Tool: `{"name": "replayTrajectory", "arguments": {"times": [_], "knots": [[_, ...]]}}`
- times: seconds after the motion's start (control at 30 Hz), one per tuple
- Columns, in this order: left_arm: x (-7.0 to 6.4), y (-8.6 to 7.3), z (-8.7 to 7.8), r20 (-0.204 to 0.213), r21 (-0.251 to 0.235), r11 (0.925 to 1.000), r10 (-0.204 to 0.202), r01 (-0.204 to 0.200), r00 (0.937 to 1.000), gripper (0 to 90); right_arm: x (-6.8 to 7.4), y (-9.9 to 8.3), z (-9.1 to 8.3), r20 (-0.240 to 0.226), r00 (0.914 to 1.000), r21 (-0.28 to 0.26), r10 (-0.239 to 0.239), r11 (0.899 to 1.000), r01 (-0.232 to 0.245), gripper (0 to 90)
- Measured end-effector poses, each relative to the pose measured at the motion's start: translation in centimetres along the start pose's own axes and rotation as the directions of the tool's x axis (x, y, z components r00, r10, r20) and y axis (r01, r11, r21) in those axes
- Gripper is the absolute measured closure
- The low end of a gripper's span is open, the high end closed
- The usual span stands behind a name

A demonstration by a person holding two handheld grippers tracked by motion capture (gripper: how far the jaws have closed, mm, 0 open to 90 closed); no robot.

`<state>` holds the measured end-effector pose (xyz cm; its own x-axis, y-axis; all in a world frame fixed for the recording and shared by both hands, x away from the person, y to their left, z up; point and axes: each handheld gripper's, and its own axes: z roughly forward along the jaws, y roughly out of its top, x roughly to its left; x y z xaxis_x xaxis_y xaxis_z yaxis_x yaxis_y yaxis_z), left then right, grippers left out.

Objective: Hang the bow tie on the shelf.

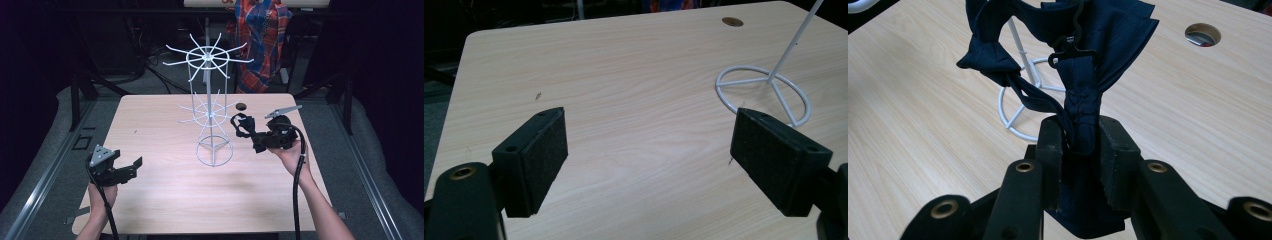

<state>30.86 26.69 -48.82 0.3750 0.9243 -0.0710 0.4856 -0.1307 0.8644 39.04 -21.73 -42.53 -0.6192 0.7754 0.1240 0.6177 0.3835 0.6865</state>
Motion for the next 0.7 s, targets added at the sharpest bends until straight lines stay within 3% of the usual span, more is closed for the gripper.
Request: {"name": "replayTrajectory", "arguments": {"times": [0.7], "knots": [[0.0,0.0,0.0,0.002,0.001,1.0000,0.002,-0.002,1.0000,15.5,0.8,0.8,3.1,-0.005,0.9998,0.044,-0.020,0.999,0.020,73.0]]}}
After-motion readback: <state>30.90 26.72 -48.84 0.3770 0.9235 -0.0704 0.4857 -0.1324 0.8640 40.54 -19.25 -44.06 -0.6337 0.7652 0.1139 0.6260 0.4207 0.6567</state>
